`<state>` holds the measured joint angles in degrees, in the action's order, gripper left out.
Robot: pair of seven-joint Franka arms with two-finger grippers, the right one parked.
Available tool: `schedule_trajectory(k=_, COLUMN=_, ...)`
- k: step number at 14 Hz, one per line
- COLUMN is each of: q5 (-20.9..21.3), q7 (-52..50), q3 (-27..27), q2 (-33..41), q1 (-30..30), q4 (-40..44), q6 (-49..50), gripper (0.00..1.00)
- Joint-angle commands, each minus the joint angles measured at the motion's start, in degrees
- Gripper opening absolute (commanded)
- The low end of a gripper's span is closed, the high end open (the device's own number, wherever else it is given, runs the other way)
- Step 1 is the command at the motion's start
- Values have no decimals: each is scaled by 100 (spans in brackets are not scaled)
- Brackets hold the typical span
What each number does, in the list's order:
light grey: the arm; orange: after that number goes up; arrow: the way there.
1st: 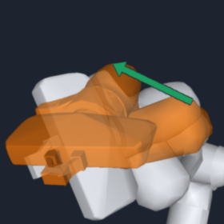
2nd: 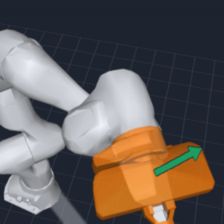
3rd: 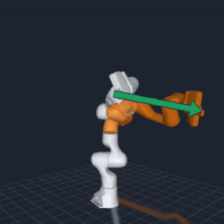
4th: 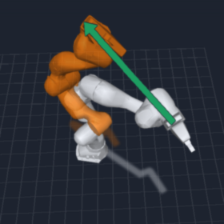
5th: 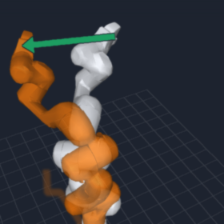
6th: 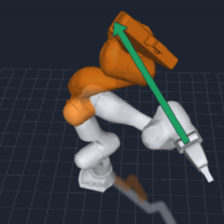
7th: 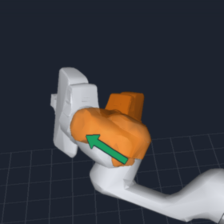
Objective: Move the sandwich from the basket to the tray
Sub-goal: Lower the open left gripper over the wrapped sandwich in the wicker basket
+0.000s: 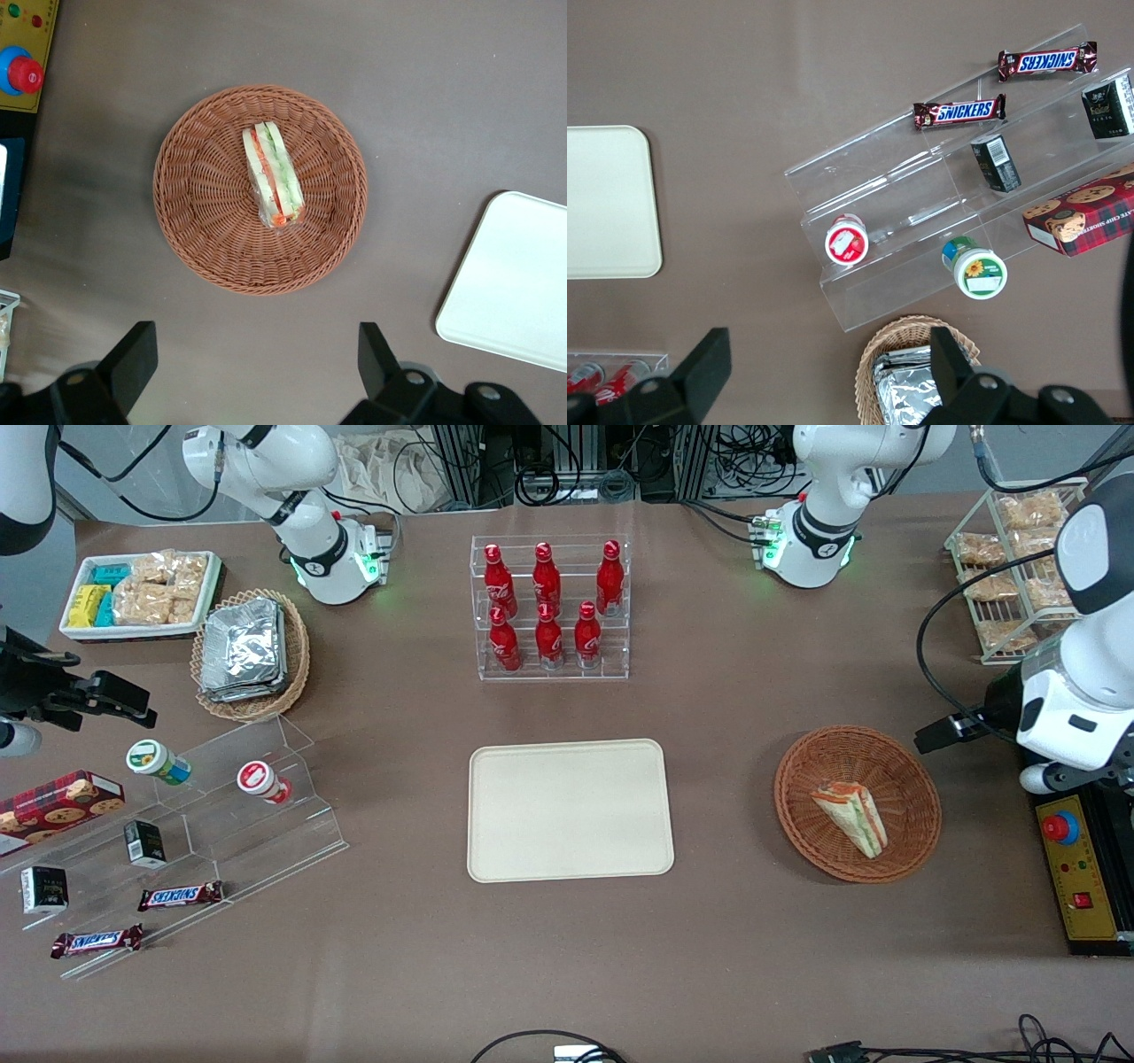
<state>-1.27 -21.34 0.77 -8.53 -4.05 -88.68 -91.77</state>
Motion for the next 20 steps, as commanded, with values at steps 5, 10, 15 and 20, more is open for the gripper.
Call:
schedule_trajectory(k=5, q5=-40, q7=-913, q3=11, q2=-500, q1=202, q4=246, q6=-7, gripper=100)
schedule_trajectory(k=10, q5=-92, q7=-1995, q3=2, q2=-931, q1=194, q4=-297, q6=-893, gripper=100)
schedule_trajectory(k=15, q5=-66, q7=-2725, q3=11, q2=-975, q1=160, q4=-1667, q6=-2553, gripper=100)
schedule_trajectory(k=20, q5=-66, q7=-3060, q3=-42, q2=-1028, q1=107, q4=-2540, q6=-3796, gripper=100)
